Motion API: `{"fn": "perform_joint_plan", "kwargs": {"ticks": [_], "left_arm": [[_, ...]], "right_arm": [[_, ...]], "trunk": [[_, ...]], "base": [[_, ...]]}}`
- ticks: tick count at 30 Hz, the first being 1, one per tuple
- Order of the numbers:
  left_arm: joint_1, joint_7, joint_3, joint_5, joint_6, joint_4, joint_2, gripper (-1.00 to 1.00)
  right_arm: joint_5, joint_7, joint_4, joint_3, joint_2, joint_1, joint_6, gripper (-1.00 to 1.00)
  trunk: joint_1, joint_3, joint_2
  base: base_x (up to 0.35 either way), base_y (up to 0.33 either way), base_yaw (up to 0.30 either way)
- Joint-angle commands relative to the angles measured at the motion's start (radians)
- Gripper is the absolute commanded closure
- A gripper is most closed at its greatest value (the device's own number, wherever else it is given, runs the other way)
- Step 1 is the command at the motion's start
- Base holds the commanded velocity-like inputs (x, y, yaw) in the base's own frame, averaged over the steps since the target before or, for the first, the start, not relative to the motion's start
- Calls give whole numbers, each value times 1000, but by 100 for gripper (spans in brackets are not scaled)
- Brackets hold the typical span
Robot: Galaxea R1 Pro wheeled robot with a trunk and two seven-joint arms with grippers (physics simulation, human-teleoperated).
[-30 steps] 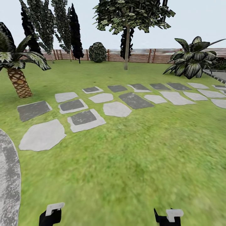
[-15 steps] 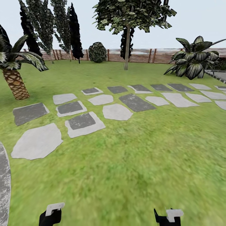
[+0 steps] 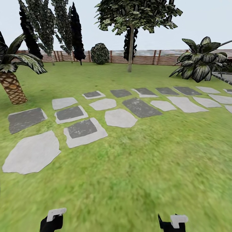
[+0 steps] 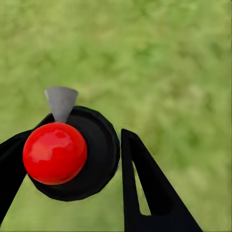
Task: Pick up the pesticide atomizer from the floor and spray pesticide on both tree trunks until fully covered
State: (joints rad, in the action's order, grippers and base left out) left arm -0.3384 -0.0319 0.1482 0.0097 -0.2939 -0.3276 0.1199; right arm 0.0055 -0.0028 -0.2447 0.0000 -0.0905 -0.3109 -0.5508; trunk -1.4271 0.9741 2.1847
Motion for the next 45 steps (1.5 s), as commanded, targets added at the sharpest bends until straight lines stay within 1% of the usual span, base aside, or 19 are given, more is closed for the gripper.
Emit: {"fn": "perform_joint_plan", "kwargs": {"ticks": [1, 45], "left_arm": [[-1, -3, 4, 1, -3, 1, 0, 100], [-1, -4, 4, 3, -4, 1, 0, 100]], "right_arm": [[1, 0, 1, 0, 0, -1, -3, -100], [0, -2, 1, 0, 0, -1, -3, -100]], "trunk": [[0, 1, 0], [0, 1, 0]], "base": [[338, 0, 0], [338, 0, 0]]}}
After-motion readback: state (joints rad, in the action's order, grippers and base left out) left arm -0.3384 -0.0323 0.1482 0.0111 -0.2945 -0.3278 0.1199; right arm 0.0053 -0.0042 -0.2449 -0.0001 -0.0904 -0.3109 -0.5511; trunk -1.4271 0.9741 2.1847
